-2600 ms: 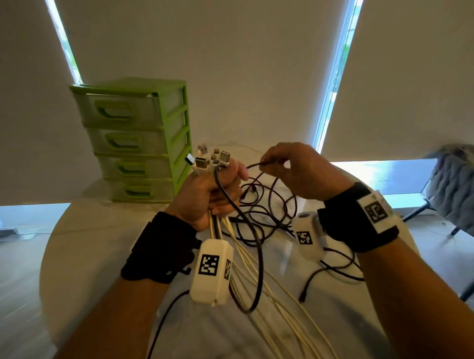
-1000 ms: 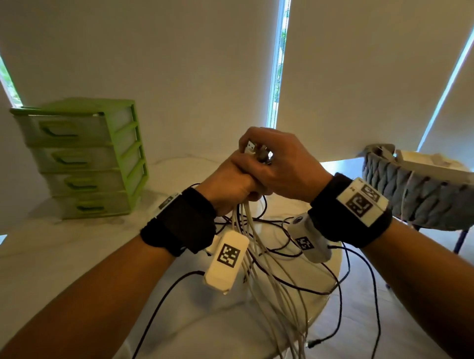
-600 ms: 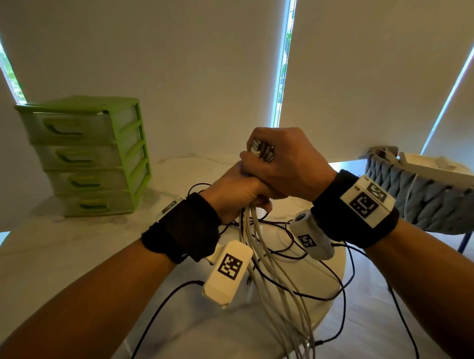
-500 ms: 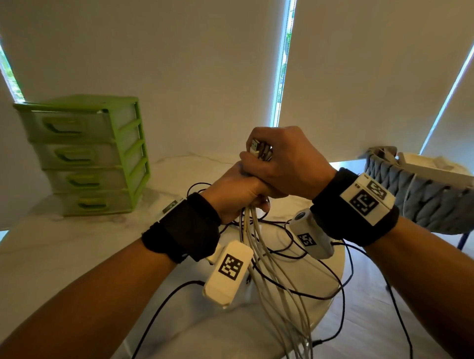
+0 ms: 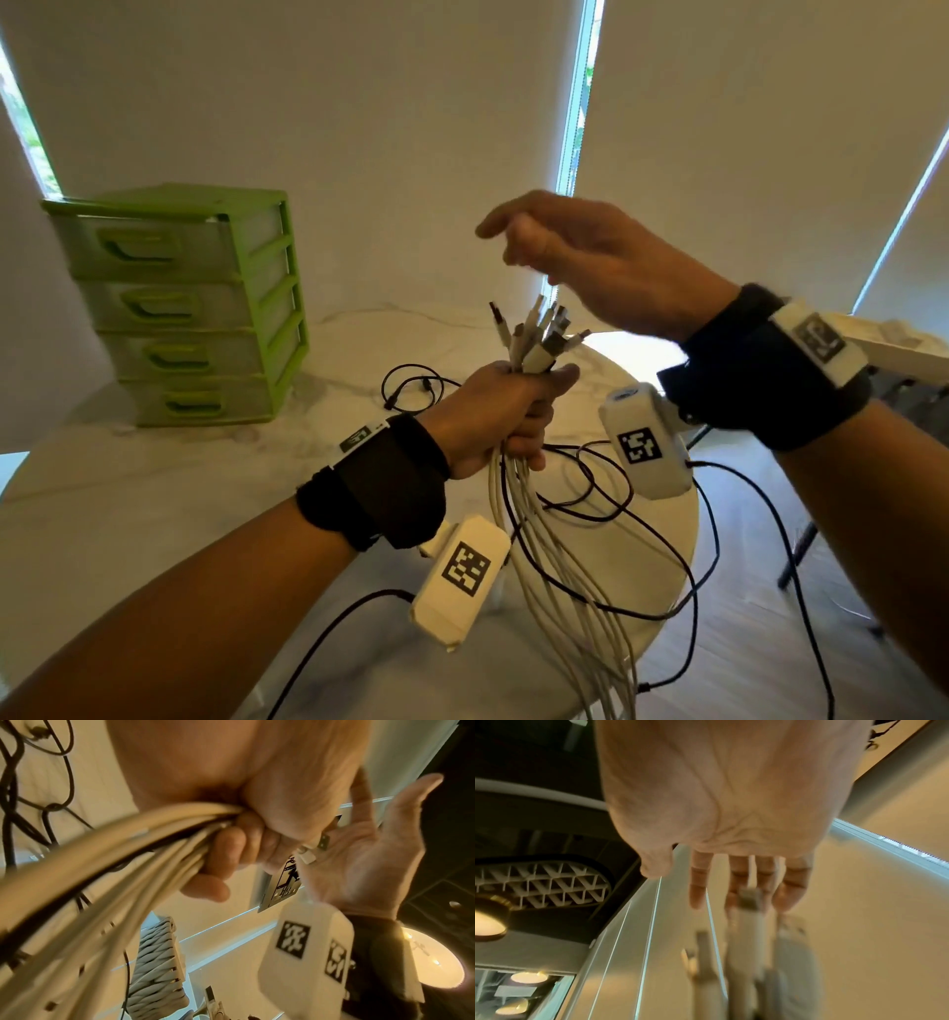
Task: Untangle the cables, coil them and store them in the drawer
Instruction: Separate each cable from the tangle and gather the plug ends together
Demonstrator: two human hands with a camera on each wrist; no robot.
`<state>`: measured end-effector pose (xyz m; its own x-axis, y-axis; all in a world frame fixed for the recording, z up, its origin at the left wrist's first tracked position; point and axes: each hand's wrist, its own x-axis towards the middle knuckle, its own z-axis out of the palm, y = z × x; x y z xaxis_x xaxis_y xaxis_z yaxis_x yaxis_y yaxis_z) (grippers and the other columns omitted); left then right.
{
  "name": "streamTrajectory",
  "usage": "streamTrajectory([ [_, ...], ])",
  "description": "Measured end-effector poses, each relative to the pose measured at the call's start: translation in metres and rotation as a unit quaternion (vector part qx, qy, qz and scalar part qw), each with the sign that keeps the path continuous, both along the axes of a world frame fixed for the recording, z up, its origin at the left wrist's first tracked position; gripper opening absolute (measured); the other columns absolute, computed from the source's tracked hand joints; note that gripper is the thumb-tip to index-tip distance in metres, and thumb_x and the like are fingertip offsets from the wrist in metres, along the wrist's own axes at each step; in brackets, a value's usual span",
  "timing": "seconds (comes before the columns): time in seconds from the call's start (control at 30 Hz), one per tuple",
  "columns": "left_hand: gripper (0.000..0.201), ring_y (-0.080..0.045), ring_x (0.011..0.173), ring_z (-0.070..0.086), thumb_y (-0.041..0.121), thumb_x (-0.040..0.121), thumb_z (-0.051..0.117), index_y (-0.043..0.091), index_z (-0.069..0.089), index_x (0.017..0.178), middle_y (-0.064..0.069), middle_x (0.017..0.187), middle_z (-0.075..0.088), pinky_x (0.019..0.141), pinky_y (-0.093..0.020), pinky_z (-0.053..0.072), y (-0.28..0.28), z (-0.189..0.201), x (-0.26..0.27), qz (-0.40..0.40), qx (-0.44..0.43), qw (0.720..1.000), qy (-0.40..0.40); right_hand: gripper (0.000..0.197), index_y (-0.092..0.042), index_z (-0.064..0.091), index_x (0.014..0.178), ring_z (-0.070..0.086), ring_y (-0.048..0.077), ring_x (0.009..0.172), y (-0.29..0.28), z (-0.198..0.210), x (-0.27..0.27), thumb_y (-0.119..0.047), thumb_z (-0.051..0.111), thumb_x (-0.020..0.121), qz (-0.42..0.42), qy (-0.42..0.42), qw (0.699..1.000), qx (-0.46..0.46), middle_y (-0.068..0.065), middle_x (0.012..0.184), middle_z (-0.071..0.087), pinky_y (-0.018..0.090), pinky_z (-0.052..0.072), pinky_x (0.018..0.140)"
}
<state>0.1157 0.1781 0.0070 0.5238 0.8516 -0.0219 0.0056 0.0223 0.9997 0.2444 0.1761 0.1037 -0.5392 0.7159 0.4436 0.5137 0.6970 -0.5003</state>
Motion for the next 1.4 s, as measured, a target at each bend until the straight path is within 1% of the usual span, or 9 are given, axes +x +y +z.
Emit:
streamTrajectory([
  [0.1,0.045,-0.011,0.039,0.027,0.028,0.099,0.049,0.02,0.037,0.056,0.005,0.046,0.026,0.049,-0.028,0.045,0.001,-0.001,0.0,-0.005,-0.002,1.0,-0.012,0.03,-0.037,0.061,0.109,0.057,-0.007,0.1,0.0,0.006,-0.007,-0.05,0.038,0.096,0.038,-0.083,0.995,-0.027,-0.024,0.103,0.061,0.021,0.044,0.082],
  [0.2,0.035,-0.01,0.039,0.031,0.026,0.103,0.035,0.014,0.041,0.07,0.006,0.046,0.031,0.05,-0.029,0.045,0.001,0.002,-0.004,-0.015,-0.009,0.998,-0.055,0.028,-0.029,0.063,0.102,0.062,0.007,0.088,0.007,-0.019,-0.018,-0.05,0.046,0.095,0.003,-0.229,0.972,0.047,-0.01,0.096,0.066,0.035,0.054,0.08],
  [0.37,0.042,-0.012,0.04,0.029,0.017,0.101,0.036,0.014,0.039,0.059,0.003,0.046,0.027,0.05,-0.03,0.044,0.005,-0.001,-0.01,0.009,-0.024,0.998,-0.056,0.043,-0.017,0.068,0.091,0.062,0.008,0.08,0.015,-0.033,-0.022,-0.046,0.037,0.099,-0.025,-0.148,0.986,0.072,-0.006,0.09,0.066,0.026,0.053,0.074],
  [0.57,0.053,-0.009,0.039,0.022,0.011,0.098,0.036,0.021,0.037,0.045,0.002,0.05,0.021,0.042,-0.023,0.036,0.008,-0.006,-0.01,0.016,-0.042,0.995,-0.087,0.032,-0.017,0.071,0.096,0.063,0.003,0.073,0.013,-0.04,-0.031,-0.04,0.049,0.097,-0.036,-0.052,0.993,0.103,-0.01,0.082,0.066,0.013,0.049,0.066],
  [0.7,0.054,-0.007,0.034,0.02,0.031,0.099,0.042,0.02,0.04,0.046,0.006,0.044,0.022,0.041,-0.02,0.022,0.011,0.005,-0.011,0.032,-0.033,0.984,-0.171,0.056,-0.024,0.045,0.137,0.066,0.013,0.095,0.009,-0.052,-0.014,-0.046,0.057,0.087,-0.011,0.215,0.968,-0.132,0.0,0.107,0.064,0.031,0.055,0.082],
  [0.77,0.051,-0.008,0.034,0.022,0.042,0.094,0.048,0.019,0.035,0.05,0.005,0.043,0.025,0.04,-0.022,0.022,0.017,0.014,-0.015,0.041,-0.015,0.974,-0.223,0.066,-0.026,0.037,0.139,0.068,0.024,0.094,0.006,-0.069,-0.005,-0.039,0.067,0.082,0.048,0.169,0.934,-0.31,0.008,0.111,0.065,0.045,0.056,0.083],
  [0.9,0.053,-0.007,0.035,0.018,0.045,0.097,0.045,0.018,0.025,0.056,0.006,0.043,0.019,0.039,-0.021,0.023,0.02,0.024,-0.013,0.056,-0.006,0.961,-0.271,0.039,-0.02,0.054,0.117,0.067,0.017,0.067,-0.007,-0.097,0.002,-0.03,0.069,0.083,0.109,0.0,0.887,-0.448,0.014,0.084,0.068,0.034,0.058,0.071],
  [1.03,0.058,-0.008,0.036,0.018,0.048,0.099,0.038,0.018,0.027,0.05,0.005,0.043,0.018,0.04,-0.022,0.031,0.015,0.028,-0.01,0.019,-0.018,0.956,-0.292,0.018,-0.008,0.066,0.103,0.052,0.01,0.045,-0.006,-0.098,0.028,-0.022,0.06,0.092,0.014,-0.065,0.917,-0.393,-0.007,0.05,0.05,0.028,0.054,0.055],
  [1.4,0.063,-0.007,0.034,0.021,0.049,0.1,0.034,0.019,0.03,0.045,0.006,0.039,0.022,0.039,-0.02,0.028,0.02,0.035,0.006,-0.005,-0.042,0.951,-0.305,0.014,-0.01,0.072,0.083,0.067,0.019,0.072,0.021,-0.17,0.188,-0.021,0.066,0.088,-0.336,-0.143,0.868,-0.337,0.004,0.07,0.071,0.029,0.051,0.072],
])
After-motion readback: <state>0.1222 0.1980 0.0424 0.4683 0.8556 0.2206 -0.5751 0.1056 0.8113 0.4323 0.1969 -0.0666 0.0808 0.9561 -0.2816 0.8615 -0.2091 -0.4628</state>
